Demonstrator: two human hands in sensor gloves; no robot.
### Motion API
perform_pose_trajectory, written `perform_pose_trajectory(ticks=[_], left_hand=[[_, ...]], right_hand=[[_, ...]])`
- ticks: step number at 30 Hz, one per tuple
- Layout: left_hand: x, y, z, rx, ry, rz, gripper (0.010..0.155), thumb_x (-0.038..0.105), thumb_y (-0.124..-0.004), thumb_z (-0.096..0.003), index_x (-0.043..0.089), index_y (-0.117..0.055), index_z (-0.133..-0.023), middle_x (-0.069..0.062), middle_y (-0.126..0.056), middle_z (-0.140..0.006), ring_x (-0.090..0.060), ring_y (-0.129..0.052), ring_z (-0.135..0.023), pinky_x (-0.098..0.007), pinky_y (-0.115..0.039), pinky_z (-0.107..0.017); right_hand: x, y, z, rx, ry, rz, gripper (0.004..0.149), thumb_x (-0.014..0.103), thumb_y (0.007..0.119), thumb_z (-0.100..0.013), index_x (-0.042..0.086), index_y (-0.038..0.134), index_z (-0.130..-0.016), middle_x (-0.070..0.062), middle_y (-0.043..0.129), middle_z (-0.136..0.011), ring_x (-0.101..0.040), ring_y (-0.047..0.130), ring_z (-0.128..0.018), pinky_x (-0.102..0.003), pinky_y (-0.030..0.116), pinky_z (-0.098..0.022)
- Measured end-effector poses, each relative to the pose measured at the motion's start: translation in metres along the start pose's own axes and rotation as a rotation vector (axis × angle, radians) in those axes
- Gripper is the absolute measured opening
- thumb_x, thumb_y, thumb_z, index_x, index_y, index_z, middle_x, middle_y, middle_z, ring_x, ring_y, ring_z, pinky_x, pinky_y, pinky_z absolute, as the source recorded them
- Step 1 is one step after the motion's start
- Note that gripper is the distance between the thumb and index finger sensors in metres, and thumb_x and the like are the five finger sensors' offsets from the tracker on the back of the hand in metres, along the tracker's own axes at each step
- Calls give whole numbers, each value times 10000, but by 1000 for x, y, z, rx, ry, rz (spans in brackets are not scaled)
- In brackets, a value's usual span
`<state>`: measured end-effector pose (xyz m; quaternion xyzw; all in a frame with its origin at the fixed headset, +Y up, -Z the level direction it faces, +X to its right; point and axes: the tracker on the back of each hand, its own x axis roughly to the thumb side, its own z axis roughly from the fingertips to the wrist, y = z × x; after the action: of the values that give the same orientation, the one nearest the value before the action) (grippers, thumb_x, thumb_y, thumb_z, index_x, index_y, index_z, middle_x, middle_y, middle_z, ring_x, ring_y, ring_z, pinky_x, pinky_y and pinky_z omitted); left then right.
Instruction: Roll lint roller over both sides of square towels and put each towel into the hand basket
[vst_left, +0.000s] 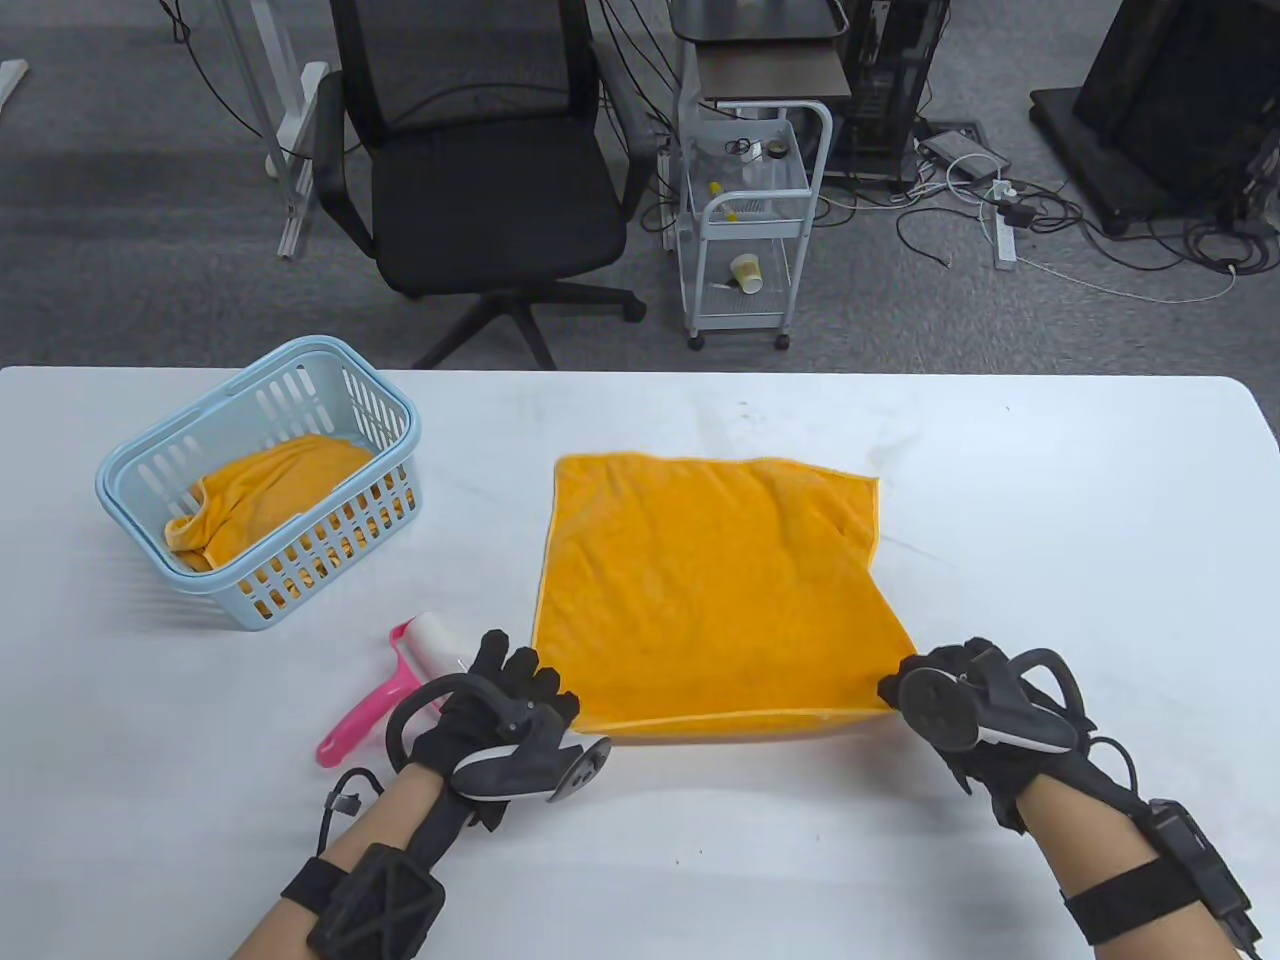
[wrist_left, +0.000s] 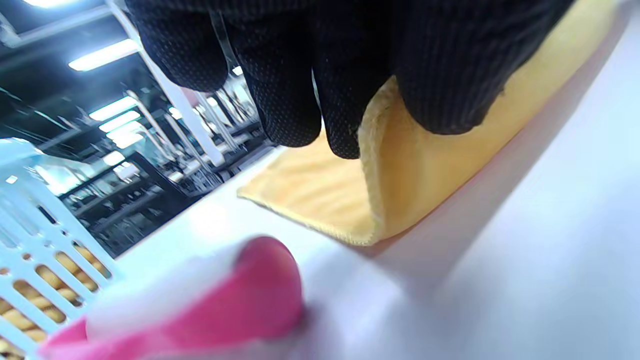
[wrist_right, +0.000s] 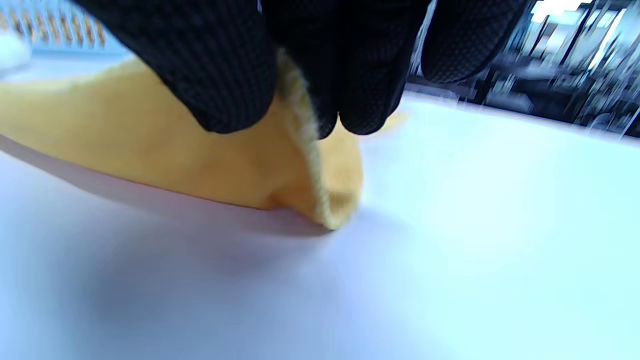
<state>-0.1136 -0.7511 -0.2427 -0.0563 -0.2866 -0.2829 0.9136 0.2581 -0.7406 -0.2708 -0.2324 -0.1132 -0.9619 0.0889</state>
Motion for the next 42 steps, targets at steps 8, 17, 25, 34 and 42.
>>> perform_pose_trajectory(ticks=[8, 17, 25, 34, 42], left_hand=[[25, 2, 23, -162, -141, 10, 470, 562, -791, -429, 415, -836, -873, 99, -740, -1126, -317, -665, -1115, -697, -451, -756], [-46, -4, 55, -83, 179, 235, 685, 628, -770, -414, 348, -659, -1030, -15, -613, -1188, -388, -682, -1094, -668, -549, -755], [-100, -76, 63, -342, 478, 324, 904, 662, -800, -391, 211, -479, -1106, -143, -483, -1208, -446, -698, -1063, -643, -610, -739], [-108, -106, 41, -384, 627, 447, 599, 588, -803, -434, 303, -692, -950, -20, -737, -1073, -333, -848, -948, -594, -667, -723], [-119, -33, 47, -59, 572, 682, 504, 493, -857, -460, 293, -780, -916, -15, -829, -1020, -323, -942, -885, -578, -740, -688]], right_hand=[[0, 17, 28, 349, -22, -53, 618, 607, 861, -440, 230, 857, -930, -114, 755, -1053, -444, 720, -971, -687, 607, -665], [-24, 4, 14, 79, 84, -274, 679, 538, 834, -489, 208, 685, -1064, -184, 616, -1111, -494, 604, -1006, -706, 559, -665], [-16, 39, -1, 181, 102, -157, 1006, 602, 887, -425, 177, 334, -1151, -233, 337, -1169, -538, 396, -1051, -736, 477, -678], [-11, 43, 4, 261, 100, -86, 1099, 650, 876, -407, 126, 250, -1143, -251, 267, -1169, -552, 368, -1051, -743, 471, -675], [-13, 45, 4, 290, 104, -104, 1132, 665, 873, -399, 94, 231, -1136, -257, 257, -1167, -558, 379, -1048, -745, 475, -672]])
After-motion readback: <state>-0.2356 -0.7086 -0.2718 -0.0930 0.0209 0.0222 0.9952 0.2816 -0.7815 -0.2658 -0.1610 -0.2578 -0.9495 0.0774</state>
